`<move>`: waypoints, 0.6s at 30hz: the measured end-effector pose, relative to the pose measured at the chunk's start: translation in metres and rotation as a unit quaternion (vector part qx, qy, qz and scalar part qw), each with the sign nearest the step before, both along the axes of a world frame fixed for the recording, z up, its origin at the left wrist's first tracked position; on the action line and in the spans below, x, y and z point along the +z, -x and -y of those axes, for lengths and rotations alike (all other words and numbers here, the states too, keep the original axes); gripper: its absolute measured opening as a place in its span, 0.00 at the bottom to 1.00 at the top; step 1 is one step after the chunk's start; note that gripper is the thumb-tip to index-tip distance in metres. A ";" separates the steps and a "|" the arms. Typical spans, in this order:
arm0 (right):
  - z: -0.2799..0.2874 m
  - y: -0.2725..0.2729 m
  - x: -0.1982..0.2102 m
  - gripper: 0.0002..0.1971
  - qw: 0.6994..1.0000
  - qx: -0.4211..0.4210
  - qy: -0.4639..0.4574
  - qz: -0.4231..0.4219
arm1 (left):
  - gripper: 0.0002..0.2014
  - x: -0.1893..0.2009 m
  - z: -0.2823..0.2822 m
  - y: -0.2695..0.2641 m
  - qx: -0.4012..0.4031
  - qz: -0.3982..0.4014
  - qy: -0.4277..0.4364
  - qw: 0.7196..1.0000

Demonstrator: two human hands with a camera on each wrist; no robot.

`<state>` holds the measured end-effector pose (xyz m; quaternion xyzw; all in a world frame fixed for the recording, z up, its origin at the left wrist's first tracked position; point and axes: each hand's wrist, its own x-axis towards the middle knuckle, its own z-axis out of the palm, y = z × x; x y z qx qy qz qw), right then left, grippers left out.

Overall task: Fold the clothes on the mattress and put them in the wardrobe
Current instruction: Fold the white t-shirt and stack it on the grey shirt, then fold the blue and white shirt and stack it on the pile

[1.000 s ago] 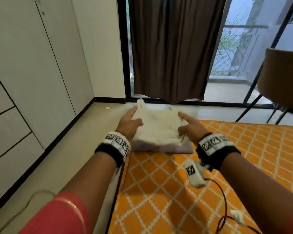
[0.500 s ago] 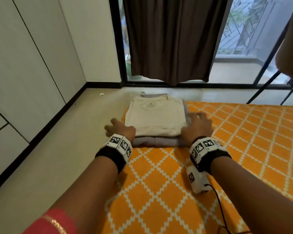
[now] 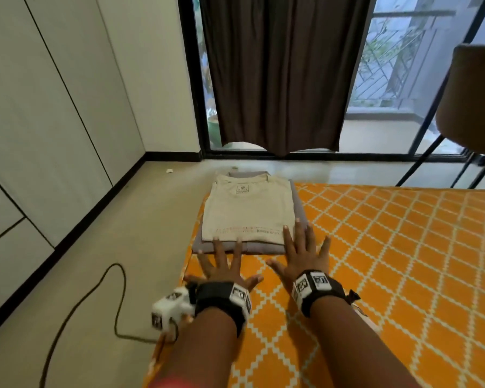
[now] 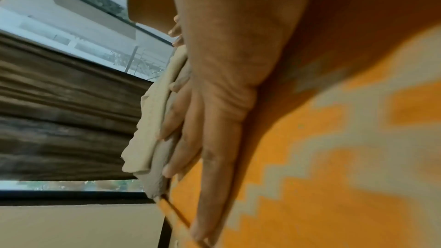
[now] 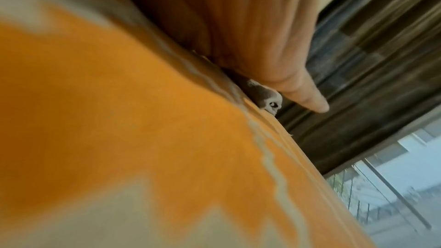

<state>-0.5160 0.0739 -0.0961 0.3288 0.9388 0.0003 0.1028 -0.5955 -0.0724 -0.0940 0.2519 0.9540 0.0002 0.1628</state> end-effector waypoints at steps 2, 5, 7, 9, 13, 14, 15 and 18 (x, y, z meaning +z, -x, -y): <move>0.008 -0.020 -0.002 0.47 0.999 -0.011 0.025 -0.024 | 0.46 -0.005 0.015 -0.025 0.002 0.035 0.011 0.999; 0.023 -0.057 -0.007 0.45 0.999 -0.005 0.052 -0.003 | 0.44 -0.005 0.044 -0.058 -0.033 0.063 0.050 0.996; 0.040 -0.089 -0.005 0.44 0.996 0.002 0.087 0.019 | 0.43 0.001 0.061 -0.081 -0.054 0.079 0.078 0.992; 0.060 -0.124 -0.003 0.49 0.994 0.022 0.095 0.046 | 0.43 0.007 0.079 -0.110 -0.075 0.095 0.092 0.988; 0.097 -0.196 0.012 0.60 0.986 0.065 0.095 0.123 | 0.44 0.020 0.118 -0.176 -0.129 0.096 0.145 0.976; 0.104 -0.210 0.020 0.62 0.982 0.075 0.099 0.140 | 0.44 0.023 0.126 -0.194 -0.144 0.099 0.151 0.973; 0.102 -0.219 0.021 0.63 0.979 0.084 0.097 0.156 | 0.45 0.027 0.131 -0.210 -0.165 0.104 0.149 0.969; 0.103 -0.249 0.037 0.45 0.961 0.093 0.106 0.237 | 0.45 0.038 0.149 -0.250 -0.225 0.164 0.141 0.950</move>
